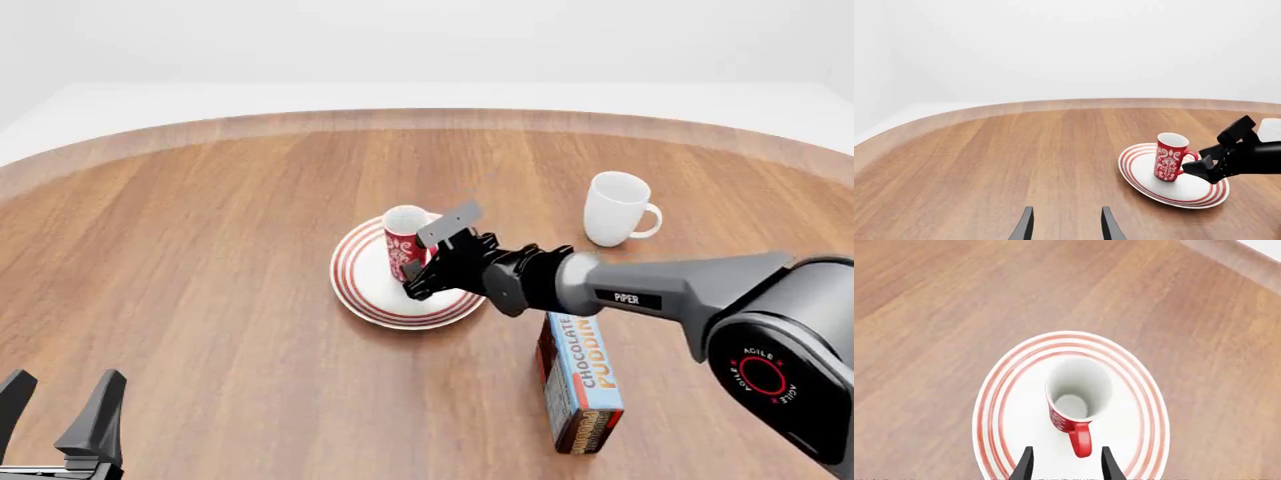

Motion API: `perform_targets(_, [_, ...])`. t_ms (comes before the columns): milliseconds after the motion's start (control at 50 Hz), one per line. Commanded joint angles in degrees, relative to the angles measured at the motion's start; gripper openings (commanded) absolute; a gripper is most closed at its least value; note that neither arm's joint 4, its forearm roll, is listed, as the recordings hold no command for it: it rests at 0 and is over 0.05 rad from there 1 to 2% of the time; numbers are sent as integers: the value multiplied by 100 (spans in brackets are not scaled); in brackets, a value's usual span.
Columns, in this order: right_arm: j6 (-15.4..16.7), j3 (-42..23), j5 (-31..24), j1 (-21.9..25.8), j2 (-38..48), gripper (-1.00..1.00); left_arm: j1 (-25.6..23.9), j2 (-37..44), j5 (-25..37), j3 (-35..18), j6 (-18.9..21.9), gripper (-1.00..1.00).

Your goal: Pick up the red mug and put it on the plate

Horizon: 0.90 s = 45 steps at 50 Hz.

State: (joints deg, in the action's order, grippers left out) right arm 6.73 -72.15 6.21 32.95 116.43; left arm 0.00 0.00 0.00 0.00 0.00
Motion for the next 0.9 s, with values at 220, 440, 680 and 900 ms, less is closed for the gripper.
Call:
perform_targets(220, [-44, 401, -35, 22, -547, 100, 0, 0, 0, 0, 0, 100])
perform_targets(440, [-83, 993, -28, 65, -1236, 100, 0, 0, 0, 0, 0, 100])
perform_targets(680, [-92, 1444, -189, 116, -2013, 100, 0, 0, 0, 0, 0, 100])
perform_targets(900, [-49, 1896, -288, 58, -2751, 100, 0, 0, 0, 0, 0, 100])
